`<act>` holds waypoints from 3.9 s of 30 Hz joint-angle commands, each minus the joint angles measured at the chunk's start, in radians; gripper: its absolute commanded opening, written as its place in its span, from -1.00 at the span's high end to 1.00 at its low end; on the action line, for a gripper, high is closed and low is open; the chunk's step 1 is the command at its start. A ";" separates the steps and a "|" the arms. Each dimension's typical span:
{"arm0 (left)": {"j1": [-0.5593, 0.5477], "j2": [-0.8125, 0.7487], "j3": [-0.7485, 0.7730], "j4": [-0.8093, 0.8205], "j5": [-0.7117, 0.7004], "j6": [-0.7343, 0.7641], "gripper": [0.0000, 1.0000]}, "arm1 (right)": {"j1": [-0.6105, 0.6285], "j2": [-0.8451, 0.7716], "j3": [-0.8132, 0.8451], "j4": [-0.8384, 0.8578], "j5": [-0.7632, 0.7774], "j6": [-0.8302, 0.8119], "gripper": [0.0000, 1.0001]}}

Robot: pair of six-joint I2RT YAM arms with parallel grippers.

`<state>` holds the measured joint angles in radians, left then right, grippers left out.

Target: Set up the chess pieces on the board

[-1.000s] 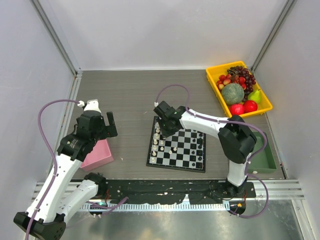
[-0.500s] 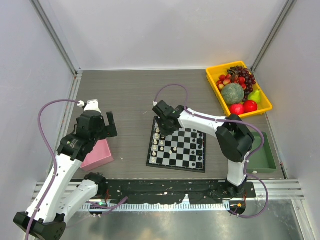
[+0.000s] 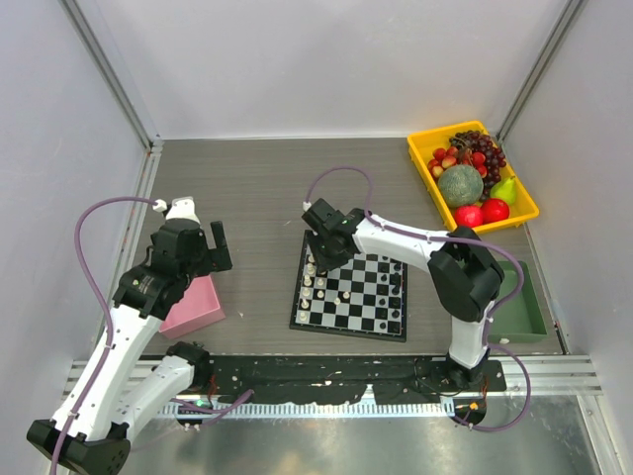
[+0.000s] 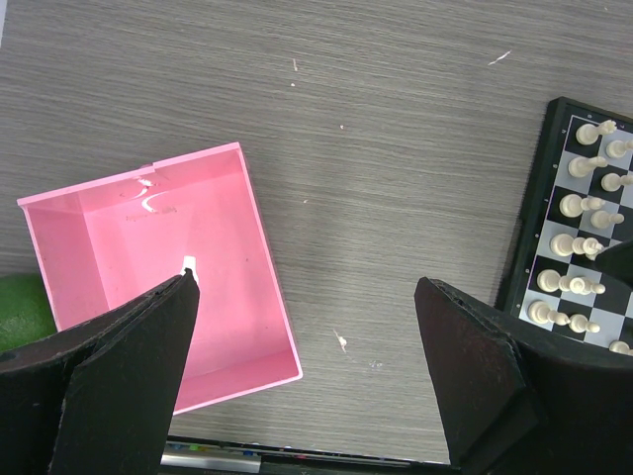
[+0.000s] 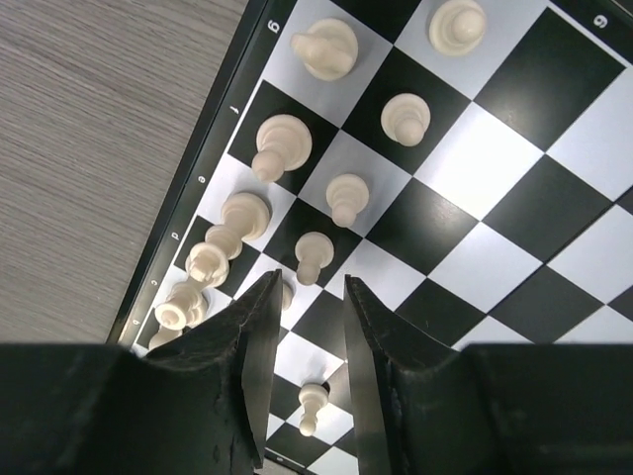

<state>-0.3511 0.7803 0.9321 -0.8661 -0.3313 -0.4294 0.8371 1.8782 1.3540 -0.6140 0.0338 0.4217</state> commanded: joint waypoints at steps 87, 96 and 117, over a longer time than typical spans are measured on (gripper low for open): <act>0.004 -0.006 -0.012 0.036 0.012 0.008 -0.98 | 0.082 -0.301 -0.233 -0.044 0.133 0.097 0.37; 0.004 0.007 -0.007 0.041 0.018 0.007 -0.98 | 0.063 -0.283 -0.257 -0.018 0.101 0.098 0.36; 0.004 0.008 -0.010 0.042 0.020 0.006 -0.98 | 0.049 -0.271 -0.283 -0.007 0.055 0.075 0.53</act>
<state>-0.3511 0.7929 0.9173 -0.8646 -0.3130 -0.4297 0.8925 1.6184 1.0630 -0.6434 0.0837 0.5011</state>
